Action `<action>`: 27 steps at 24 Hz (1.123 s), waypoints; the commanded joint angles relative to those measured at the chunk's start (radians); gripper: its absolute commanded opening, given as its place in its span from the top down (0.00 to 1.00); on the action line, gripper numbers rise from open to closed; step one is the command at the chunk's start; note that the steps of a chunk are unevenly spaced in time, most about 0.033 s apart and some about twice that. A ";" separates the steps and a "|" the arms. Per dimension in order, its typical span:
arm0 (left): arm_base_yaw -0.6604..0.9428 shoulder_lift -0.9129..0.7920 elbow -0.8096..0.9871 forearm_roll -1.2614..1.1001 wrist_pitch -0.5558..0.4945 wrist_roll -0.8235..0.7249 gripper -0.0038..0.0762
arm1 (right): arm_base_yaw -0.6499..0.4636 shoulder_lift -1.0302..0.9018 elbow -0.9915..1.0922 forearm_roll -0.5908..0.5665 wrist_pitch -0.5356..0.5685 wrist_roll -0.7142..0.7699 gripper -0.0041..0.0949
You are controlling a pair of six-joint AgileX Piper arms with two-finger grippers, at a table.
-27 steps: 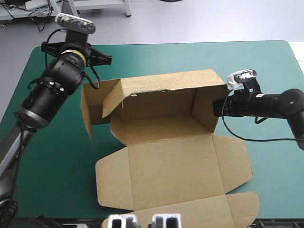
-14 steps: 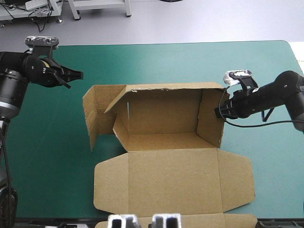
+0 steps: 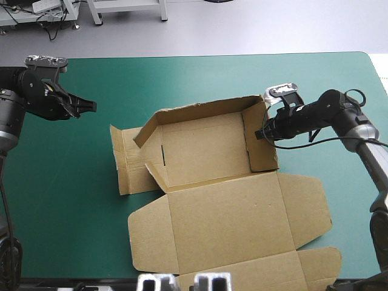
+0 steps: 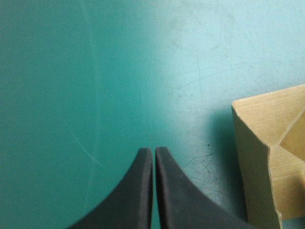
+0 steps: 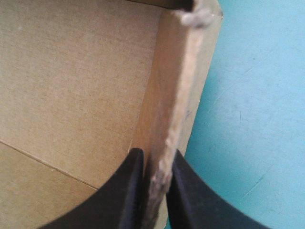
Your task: Fold the box
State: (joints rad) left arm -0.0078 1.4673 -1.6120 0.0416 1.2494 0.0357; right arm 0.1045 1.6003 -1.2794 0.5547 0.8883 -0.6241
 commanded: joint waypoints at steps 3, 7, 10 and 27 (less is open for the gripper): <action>0.002 -0.035 -0.035 0.000 0.004 0.028 0.94 | 0.005 -0.030 -0.045 -0.004 -0.067 -0.080 0.57; 0.002 -0.021 -0.035 0.000 0.004 0.028 0.94 | 0.005 -0.041 -0.164 -0.026 -0.050 -0.075 0.57; 0.002 -0.005 -0.035 0.000 0.004 0.028 0.94 | 0.005 -0.061 -0.330 -0.141 0.032 -0.001 0.57; 0.000 0.002 -0.035 -0.023 0.043 0.028 0.94 | 0.005 0.116 -0.451 -0.175 0.365 0.260 0.57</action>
State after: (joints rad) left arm -0.0078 1.5037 -1.6144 0.0333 1.2494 0.0658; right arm 0.1104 1.7078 -1.7013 0.3425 1.2425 -0.3624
